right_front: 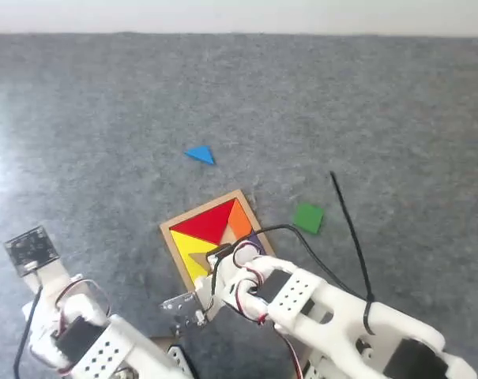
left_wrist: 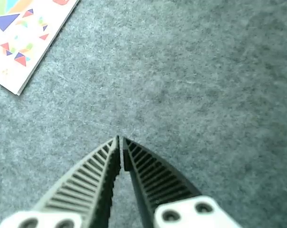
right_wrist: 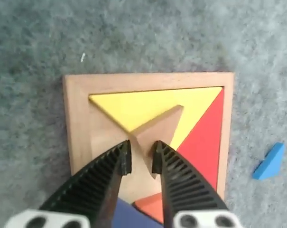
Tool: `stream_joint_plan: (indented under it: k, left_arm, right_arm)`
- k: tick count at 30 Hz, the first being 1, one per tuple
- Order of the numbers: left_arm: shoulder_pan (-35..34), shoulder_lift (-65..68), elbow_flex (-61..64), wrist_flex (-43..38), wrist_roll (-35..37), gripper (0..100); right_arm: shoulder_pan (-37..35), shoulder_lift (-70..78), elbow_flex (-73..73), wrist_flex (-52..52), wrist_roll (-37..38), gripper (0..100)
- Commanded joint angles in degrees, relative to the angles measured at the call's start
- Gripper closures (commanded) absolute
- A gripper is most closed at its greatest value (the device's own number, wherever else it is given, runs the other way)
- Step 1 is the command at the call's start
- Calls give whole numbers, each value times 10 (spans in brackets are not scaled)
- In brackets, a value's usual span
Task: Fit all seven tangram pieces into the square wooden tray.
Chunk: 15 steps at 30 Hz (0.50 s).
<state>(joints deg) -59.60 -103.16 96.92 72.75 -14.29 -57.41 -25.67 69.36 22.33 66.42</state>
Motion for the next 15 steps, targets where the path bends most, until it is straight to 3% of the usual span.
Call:
stream_joint_plan:
  k: [1, 8, 15]
  left_arm:
    - [-3, -11, -12, 4, -4, 986]
    - [-3, -11, -12, 4, -4, 986]
    - [-3, -11, -12, 4, -4, 986]
  right_arm:
    - [12, 6, -28, 61, 10, 909]
    - [27, -27, -25, 65, 8, 838]
    - [25, -108, 26, 40, 7, 829]
